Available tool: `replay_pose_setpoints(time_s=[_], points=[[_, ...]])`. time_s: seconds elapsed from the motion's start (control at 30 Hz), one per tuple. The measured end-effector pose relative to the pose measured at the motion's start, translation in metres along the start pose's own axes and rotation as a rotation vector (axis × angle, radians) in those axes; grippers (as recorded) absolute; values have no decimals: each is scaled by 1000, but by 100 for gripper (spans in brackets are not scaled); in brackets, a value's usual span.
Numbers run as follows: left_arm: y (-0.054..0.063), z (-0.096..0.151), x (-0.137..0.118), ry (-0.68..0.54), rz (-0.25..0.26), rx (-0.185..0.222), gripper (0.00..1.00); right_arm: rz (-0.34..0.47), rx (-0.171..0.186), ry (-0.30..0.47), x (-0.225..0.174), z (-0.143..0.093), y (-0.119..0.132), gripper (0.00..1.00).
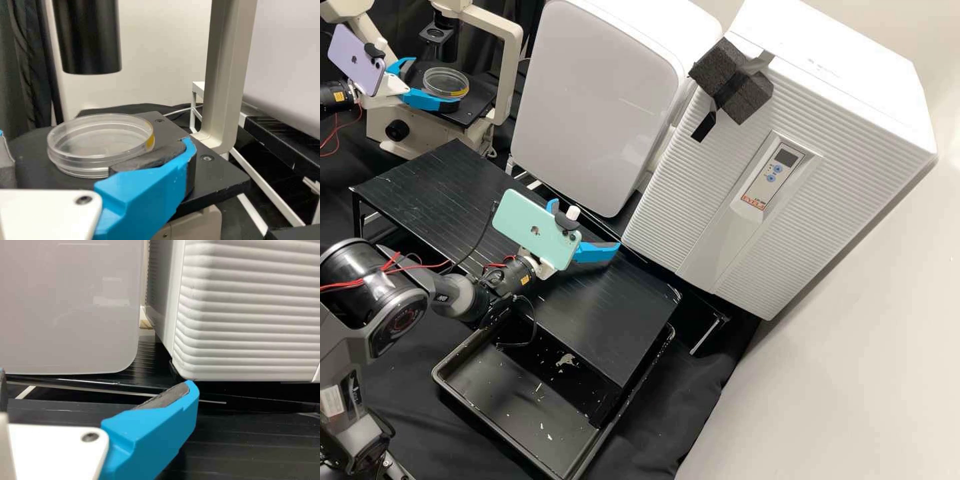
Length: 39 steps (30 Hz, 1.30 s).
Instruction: Place the petri dish on the bench
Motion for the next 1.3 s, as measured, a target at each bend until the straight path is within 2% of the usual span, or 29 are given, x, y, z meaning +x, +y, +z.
replay_pose_setpoints(time_s=[0.4, 0.43, 0.6, 0.77, 1.3], points=[[-4, -3, 10, -7, -11, -5, 100, 0, 0, 0, 0, 0, 0, 100], [-4, -3, 10, -7, -11, -7, 0, 0, 0, 0, 0, 0, 0, 100], [-4, -3, 10, -7, -10, -23, 0, 0, 0, 0, 0, 0, 0, 100], [-6, -4, 11, -12, -17, -21, 0, 0, 0, 0, 0, 0, 0, 100], [-3, -9, 12, -6, -3, -16, 0, 0, 0, 0, 0, 0, 0, 100]])
